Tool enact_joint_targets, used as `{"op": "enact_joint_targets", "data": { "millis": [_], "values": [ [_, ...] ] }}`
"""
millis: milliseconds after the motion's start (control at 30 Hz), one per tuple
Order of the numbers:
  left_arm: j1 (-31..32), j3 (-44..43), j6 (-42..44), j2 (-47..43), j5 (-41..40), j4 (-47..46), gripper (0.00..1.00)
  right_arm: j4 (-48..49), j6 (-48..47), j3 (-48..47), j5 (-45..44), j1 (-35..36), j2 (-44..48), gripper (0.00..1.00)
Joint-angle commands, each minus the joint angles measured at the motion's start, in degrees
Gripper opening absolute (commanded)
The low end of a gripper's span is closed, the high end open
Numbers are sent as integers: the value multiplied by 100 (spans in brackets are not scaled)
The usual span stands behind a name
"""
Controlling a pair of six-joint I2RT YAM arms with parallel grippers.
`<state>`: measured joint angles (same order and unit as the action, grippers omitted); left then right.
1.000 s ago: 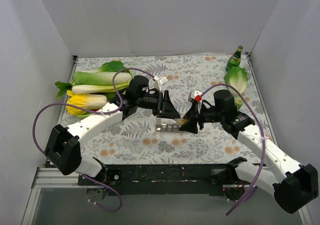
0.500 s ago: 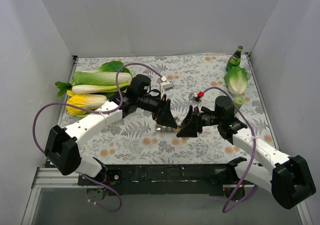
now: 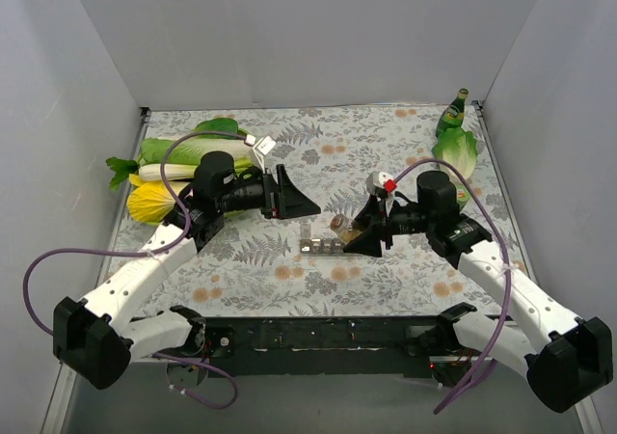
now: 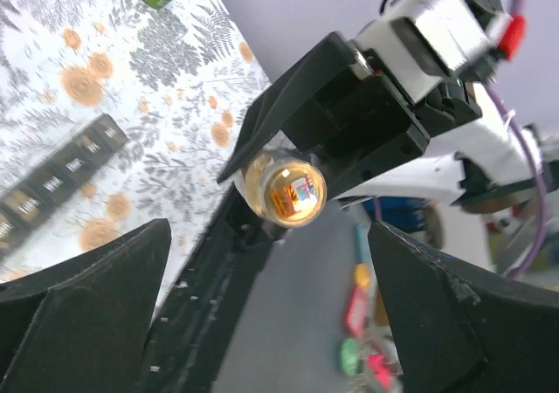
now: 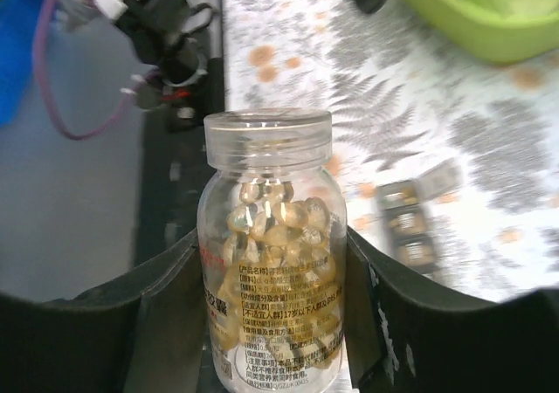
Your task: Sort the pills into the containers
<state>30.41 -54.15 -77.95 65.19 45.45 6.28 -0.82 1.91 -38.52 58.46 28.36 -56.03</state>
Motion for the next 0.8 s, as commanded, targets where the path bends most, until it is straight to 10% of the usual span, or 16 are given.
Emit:
{"op": "enact_joint_targets", "data": {
  "millis": [0, 300, 767],
  "values": [
    [-18, 343, -1861, -165, -424, -365, 98, -1691, -2895, -823, -1577, 231, 241, 1],
    [588, -166, -2839, 257, -1732, 250, 95, -1913, -4304, -1166, -3199, 943, 40, 1],
    [1177, -447, -2813, 978, -2058, 628, 67, -1790, -4129, -1105, -3270, 1022, -13, 1]
  ]
}}
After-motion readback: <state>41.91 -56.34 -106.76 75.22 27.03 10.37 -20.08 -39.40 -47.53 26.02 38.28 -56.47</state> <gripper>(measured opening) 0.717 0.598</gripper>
